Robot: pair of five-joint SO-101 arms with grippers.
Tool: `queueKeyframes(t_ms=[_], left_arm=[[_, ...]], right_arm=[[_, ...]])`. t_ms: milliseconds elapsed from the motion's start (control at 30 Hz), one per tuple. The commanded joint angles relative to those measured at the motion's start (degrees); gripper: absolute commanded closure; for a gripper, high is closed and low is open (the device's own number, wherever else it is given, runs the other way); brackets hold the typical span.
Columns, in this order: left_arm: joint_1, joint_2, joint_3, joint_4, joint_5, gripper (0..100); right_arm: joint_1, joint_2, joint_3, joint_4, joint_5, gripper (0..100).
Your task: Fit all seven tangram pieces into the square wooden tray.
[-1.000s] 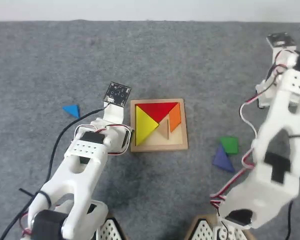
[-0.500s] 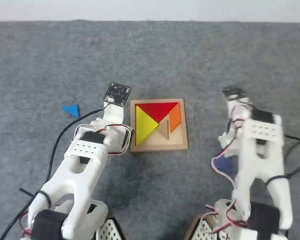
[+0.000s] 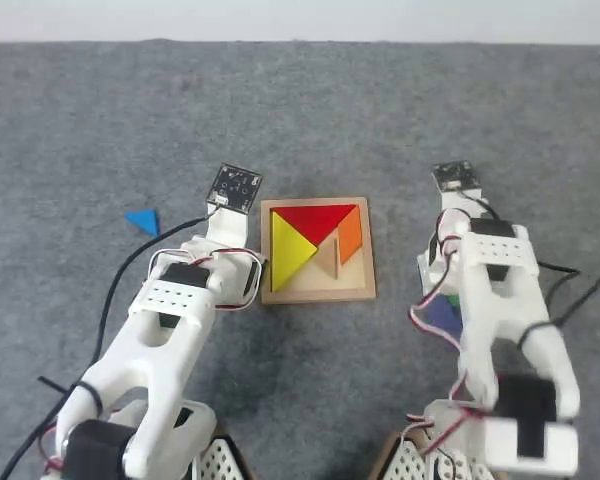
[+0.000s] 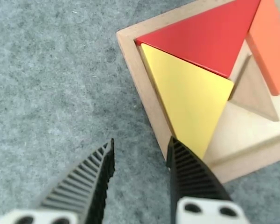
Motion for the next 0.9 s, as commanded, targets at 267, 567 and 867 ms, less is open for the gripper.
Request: queueKeyframes(t_ms=[267, 567, 867], left_arm=[[0.00, -2.11, -1.10, -0.70, -0.35, 82], [0.00, -2.11, -1.10, -0.70, -0.35, 82], [-0.62, -2.11, -1.36, -0.79, -0.09, 82]], right_arm=[[-0.57, 7.25, -4.48, 0.22, -1.23, 95.2], [-2.68, 0.57, -17.85, 8.84, -1.32, 95.2], [-23.34, -8.31, -26.81, 16.22, 3.60, 95.2]])
